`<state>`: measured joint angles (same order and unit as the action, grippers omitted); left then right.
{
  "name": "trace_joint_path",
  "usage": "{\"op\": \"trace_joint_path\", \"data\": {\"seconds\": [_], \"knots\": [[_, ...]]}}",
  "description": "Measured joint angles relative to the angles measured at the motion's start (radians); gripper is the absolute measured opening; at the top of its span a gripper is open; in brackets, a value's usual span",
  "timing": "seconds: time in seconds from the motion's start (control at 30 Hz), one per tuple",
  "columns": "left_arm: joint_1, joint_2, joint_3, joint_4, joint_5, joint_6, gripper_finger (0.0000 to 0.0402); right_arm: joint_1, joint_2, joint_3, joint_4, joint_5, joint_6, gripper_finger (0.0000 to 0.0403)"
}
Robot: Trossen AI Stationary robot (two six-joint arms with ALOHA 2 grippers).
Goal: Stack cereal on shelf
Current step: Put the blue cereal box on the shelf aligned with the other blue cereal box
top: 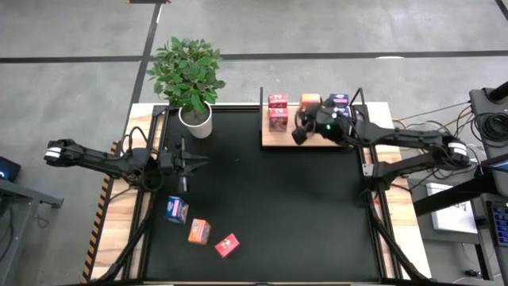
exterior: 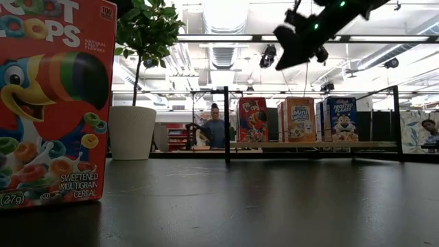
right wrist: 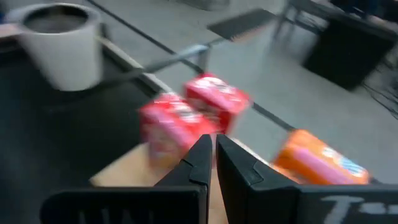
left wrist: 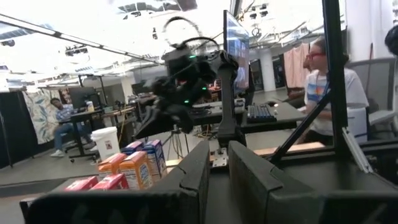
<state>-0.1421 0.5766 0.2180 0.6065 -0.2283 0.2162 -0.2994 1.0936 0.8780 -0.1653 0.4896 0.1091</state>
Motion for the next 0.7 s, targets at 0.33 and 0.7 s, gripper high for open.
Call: {"op": "trace_joint_path", "data": {"seconds": [0.33,0.7], "knots": [[0.000,0.036,0.048,0.069,0.028,-0.139,0.0045,0.302,-0.014,-0.124,0.262,0.000,-0.172,0.0012],[-0.006,0.237,0.323,-0.269,0.090,-0.472,0.0045,0.387,-0.013,-0.220,0.491,-0.134,-0.419,0.0012]]}}
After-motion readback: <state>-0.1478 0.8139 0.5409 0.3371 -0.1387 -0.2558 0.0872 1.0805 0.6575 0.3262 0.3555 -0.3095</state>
